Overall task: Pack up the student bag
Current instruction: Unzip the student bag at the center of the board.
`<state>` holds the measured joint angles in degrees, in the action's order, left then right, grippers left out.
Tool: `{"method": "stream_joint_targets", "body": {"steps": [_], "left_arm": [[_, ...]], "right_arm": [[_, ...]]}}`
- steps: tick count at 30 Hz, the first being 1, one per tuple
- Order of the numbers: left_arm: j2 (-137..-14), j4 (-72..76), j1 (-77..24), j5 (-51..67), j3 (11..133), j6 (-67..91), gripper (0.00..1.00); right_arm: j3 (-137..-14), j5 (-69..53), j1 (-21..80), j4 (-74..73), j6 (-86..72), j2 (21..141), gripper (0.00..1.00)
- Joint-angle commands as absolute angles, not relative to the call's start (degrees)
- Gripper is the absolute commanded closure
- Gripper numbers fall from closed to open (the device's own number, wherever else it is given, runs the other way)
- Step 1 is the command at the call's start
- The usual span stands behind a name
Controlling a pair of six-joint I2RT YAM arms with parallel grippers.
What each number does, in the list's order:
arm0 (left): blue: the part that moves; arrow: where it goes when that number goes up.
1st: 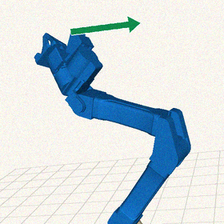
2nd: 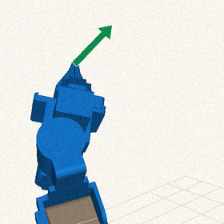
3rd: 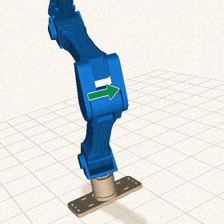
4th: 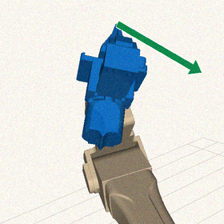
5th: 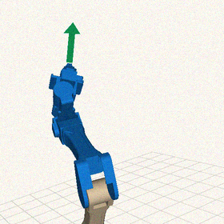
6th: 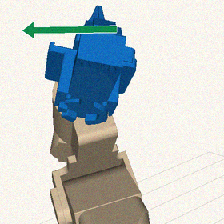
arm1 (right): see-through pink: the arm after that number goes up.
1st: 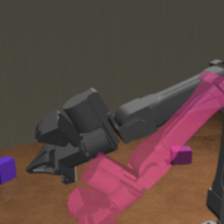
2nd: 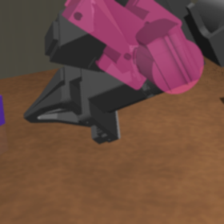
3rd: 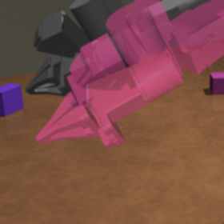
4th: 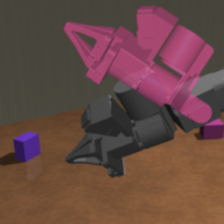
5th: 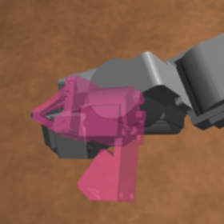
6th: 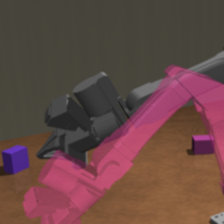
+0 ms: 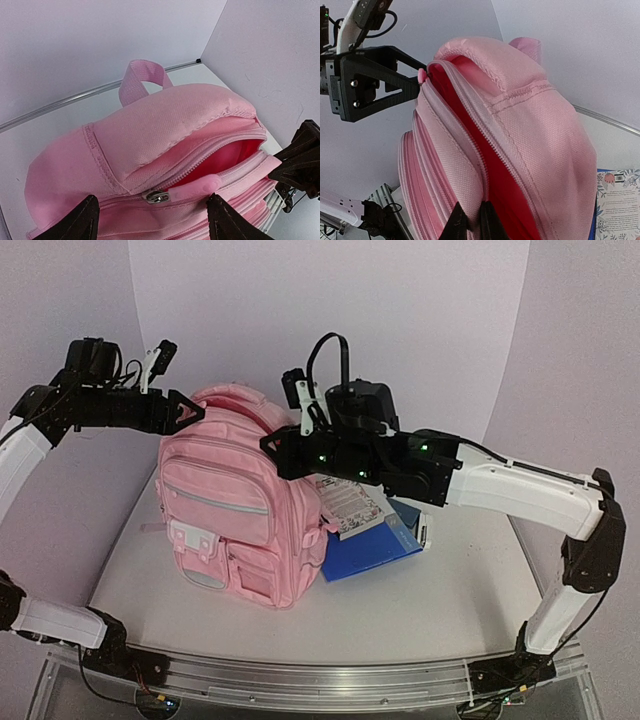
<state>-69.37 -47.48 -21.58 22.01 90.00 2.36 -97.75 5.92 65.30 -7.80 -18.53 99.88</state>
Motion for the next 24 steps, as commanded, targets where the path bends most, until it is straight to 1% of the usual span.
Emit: {"method": "stream_joint_targets", "body": {"steps": [1,7,9,13,15,22,24], "left_arm": [[-68.20,-45.73,-21.65,24.23,91.33,1.87,0.24],[-66.86,-45.69,-21.63,24.06,90.90,2.70,0.16],[-67.41,-46.66,-21.66,22.34,91.54,3.09,0.16],[-67.44,-47.36,-21.64,15.91,91.95,4.04,0.21],[-67.05,-47.30,-21.64,14.00,91.86,4.44,0.25],[-64.24,-45.18,-21.63,7.91,90.54,6.81,0.35],[-63.09,-44.33,-21.64,7.14,89.75,7.75,0.40]], "right_arm": [[-100.62,4.03,65.66,-7.47,-18.48,102.30,0.92],[-100.22,8.60,65.66,-7.47,-18.85,102.93,0.94],[-100.04,9.61,65.65,-7.47,-19.07,102.99,0.95],[-99.39,11.63,65.65,-7.47,-19.38,102.68,0.95],[-98.92,12.39,65.71,-7.46,-19.45,102.40,0.95],[-98.02,13.74,65.66,-7.47,-19.62,101.63,0.95],[-97.67,13.92,65.68,-7.47,-19.76,101.40,0.95]]}}
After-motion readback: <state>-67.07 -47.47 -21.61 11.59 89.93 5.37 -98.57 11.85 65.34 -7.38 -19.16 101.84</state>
